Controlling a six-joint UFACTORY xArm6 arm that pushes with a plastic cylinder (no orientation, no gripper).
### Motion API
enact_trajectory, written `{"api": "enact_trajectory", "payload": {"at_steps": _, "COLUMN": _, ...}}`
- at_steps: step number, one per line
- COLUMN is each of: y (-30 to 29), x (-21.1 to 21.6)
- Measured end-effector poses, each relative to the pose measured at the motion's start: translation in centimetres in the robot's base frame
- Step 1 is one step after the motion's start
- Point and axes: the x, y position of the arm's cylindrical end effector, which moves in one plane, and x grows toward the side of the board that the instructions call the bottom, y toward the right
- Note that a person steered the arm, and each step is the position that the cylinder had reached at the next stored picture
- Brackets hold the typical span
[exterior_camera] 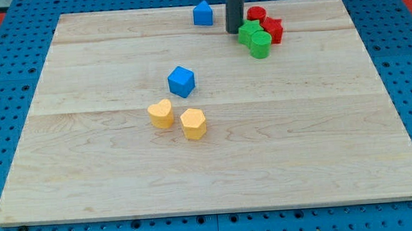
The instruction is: Move the red circle into the red star
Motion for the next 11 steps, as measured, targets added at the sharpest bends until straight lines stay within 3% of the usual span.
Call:
{"api": "enact_trajectory", "payload": {"at_steps": 2, "y": 2.6, "x": 1.7}}
{"api": "enact_trajectory", "payload": {"at_steps": 7, "y": 1.2, "x": -6.1}}
{"api": "enact_trajectory", "payload": {"at_steps": 11, "y": 7.0, "x": 1.1}}
